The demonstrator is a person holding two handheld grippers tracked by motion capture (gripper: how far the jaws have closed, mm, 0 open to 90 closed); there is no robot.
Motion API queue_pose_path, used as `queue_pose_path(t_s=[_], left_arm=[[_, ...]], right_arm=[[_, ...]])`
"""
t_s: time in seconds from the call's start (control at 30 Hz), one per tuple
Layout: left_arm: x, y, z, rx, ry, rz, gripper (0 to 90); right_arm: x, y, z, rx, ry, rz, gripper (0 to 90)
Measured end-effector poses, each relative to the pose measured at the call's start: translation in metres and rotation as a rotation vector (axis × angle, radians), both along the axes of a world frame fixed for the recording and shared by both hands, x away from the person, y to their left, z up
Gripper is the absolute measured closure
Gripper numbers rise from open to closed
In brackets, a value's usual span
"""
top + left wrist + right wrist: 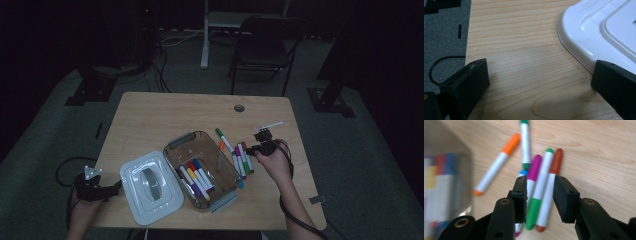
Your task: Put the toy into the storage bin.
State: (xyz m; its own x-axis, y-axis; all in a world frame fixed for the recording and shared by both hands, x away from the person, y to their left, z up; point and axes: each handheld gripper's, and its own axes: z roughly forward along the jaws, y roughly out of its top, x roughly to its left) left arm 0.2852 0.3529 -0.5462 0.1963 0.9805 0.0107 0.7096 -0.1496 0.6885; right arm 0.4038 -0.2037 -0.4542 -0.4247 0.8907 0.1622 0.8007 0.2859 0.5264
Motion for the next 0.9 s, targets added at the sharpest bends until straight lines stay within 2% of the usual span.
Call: queue_pose_path(t_s=[0.07,0.13,0.2,0.43,0.47,0.57,0.73,0.9], left_arm=[[0.000,0.000,0.000,0.000,0.000,0.000,2.2],[0.000,0.000,0.000,0.000,0.000,0.000,2.2],[0.000,0.000,0.000,0.000,0.000,0.000,2.2],[0.000,0.000,0.000,0.000,0.000,0.000,2.2],[0.000,0.000,0.000,0.000,0.000,0.000,2.2],[0.000,0.000,0.000,0.000,0.000,0.000,2.1],[0.000,0.000,0.000,0.000,0.000,0.000,2.2],[0.000,0.000,0.000,0.000,0.000,0.000,2.1]], right_arm=[[0.005,-0.002,-0.011,-0.030,0.010,-0.027,66.9],[0.011,-0.003,-0.021,-0.032,0.014,-0.053,67.0],[0.016,-0.004,-0.029,-0.037,0.037,-0.074,67.6],[0.026,0.002,-0.049,-0.054,0.085,-0.085,70.6],[0.028,0.002,-0.051,-0.049,0.091,-0.087,71.7],[0.031,0.003,-0.056,-0.084,0.105,-0.087,72.9],[0.033,-0.001,-0.058,-0.098,0.113,-0.125,76.5],[0.033,-0.006,-0.057,-0.058,0.145,-0.174,77.0]])
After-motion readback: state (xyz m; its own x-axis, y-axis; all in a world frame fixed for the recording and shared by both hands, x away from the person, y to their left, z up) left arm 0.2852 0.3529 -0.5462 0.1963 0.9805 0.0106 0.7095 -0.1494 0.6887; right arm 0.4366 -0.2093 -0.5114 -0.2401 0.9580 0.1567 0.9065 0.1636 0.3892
